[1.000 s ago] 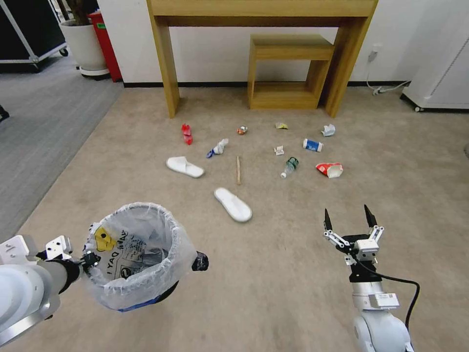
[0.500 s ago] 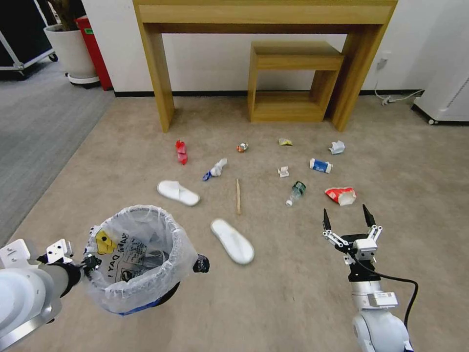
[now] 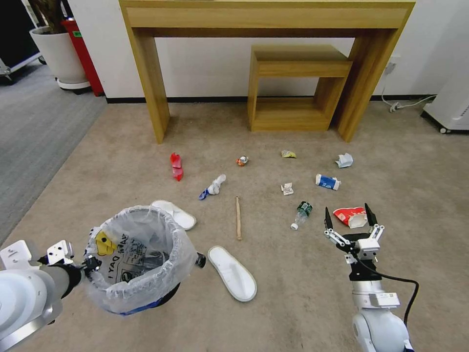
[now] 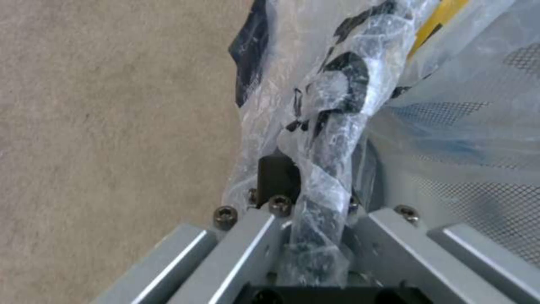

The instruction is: Pick up the trash bin and place the garbage on the floor into it.

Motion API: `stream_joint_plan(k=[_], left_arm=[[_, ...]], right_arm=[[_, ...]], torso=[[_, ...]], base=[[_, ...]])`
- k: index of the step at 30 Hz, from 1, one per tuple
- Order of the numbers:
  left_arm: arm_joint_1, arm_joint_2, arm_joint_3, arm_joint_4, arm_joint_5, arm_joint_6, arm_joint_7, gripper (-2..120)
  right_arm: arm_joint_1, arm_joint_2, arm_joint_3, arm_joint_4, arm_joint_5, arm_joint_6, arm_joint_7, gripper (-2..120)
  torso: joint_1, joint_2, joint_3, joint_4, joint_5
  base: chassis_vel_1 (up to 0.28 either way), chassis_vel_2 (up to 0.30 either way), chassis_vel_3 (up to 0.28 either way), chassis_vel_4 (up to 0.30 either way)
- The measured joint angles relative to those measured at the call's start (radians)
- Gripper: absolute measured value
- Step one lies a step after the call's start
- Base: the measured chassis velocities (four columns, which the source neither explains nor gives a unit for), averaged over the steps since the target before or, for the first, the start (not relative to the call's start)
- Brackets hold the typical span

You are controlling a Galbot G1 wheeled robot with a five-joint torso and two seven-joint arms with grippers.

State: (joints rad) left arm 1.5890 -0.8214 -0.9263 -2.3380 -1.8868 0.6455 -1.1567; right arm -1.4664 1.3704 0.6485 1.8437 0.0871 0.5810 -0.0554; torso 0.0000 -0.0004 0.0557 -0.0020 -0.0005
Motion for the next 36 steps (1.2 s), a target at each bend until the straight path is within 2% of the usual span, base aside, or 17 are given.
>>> stream_joint_plan(k=[27,36], left_arm=[[-0.001,0.007,0.025,0.003,0.017,0.005,-0.004,0],[0.005,0.011,0.027,-0.002,0.021,0.002,-0.004,0]], right_arm=[[0.011,0.001,-0.003,-0.017,-0.011,-0.005,-0.009,100],[0.025,0.002,0.0,-0.034,-0.029,0.023,-0.021,100]], torso=[[0.0,0.0,0.0,0.0,0.0002],[0.0,0.0,0.0,-0.0001,0.0002]], base=[[0.005,-0.001,-0.002,0.002],[-0.028,0.049,0.039,-0.048]])
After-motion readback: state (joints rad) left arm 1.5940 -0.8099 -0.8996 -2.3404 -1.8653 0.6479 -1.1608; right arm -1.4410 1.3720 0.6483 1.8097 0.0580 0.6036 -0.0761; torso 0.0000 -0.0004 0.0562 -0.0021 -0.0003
